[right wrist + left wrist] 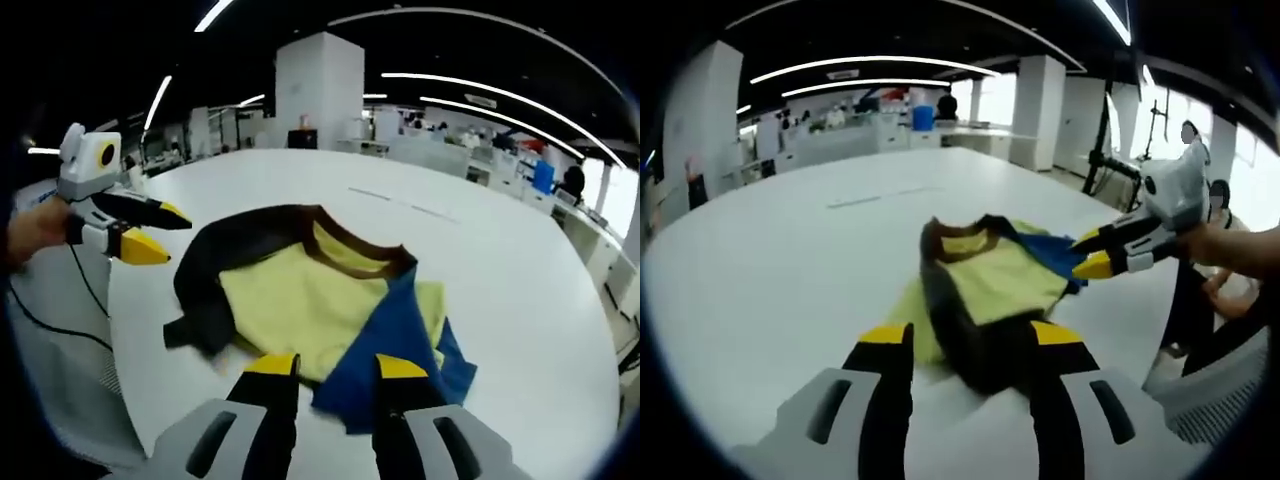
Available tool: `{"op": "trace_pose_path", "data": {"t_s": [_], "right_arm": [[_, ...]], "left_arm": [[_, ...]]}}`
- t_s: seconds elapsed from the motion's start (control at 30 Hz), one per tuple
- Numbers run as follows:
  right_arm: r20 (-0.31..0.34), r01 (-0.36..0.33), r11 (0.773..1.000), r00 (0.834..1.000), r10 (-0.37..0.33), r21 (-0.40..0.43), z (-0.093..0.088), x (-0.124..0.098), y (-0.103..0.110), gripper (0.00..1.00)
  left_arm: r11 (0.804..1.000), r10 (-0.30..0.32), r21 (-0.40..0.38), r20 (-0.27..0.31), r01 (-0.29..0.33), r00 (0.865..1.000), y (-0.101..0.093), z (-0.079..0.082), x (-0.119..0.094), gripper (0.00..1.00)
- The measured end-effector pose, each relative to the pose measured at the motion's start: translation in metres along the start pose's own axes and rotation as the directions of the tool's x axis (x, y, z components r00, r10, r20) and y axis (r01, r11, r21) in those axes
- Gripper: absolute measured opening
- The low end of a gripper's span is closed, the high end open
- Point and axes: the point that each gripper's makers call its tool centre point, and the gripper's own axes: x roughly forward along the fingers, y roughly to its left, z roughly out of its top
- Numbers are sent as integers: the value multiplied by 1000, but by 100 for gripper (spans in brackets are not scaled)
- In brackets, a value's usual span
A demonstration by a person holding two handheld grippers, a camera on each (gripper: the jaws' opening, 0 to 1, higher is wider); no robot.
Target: Fold the garment on the visible template until the final outline fits inside the template.
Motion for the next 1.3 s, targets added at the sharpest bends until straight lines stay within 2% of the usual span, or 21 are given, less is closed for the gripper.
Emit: {"op": "trace_pose_path", "data": {"t_s": [0.13, 0.17, 0.27, 0.3, 0.47, 0.67, 0.8, 0.97, 1.1, 1.2, 1.3], "right_arm": [[-27, 48, 996, 998, -50, -70, -5, 10, -4, 13], [-25, 55, 996, 998, -57, -66, -7, 13, -5, 12], [-33, 64, 998, 997, -63, 18, -13, 20, -5, 14], [-40, 67, 998, 997, -66, 15, -14, 21, -6, 14], [-63, 128, 989, 989, -133, -76, -19, 23, -12, 7], [-65, 143, 986, 987, -149, -86, -20, 23, -13, 4], [-72, 154, 980, 984, -164, -127, -20, 23, -13, 0], [-78, 153, 981, 983, -163, -121, -21, 23, -14, 0], [-69, 157, 981, 984, -165, -115, -18, 19, -15, 0], [-52, 164, 979, 984, -172, -123, -12, 13, -16, 0], [-31, 174, 976, 983, -180, -130, -2, 5, -19, 0]], "left_arm": [[1000, -6, -5, -13, 6, 1000, -3, -6, 7, 36], [1000, -4, -2, -15, 4, 1000, -4, -8, 8, 36], [1000, -9, 8, -41, 9, 999, -5, -17, 10, 32], [1000, -7, 8, -48, 8, 999, -5, -19, 11, 31], [1000, 3, 12, -64, -2, 998, 1, -23, 12, 26], [999, -12, 35, -93, 16, 996, -1, -30, 14, 10], [998, -17, 57, -116, 24, 993, -3, -34, 15, 1], [999, -23, 45, -113, 28, 993, -3, -34, 15, 0], [998, -18, 65, -108, 26, 994, -2, -32, 14, 0], [998, -6, 64, -79, 11, 997, 0, -25, 11, 0], [999, -10, 32, -17, 11, 1000, -2, -12, 6, 0]]}}
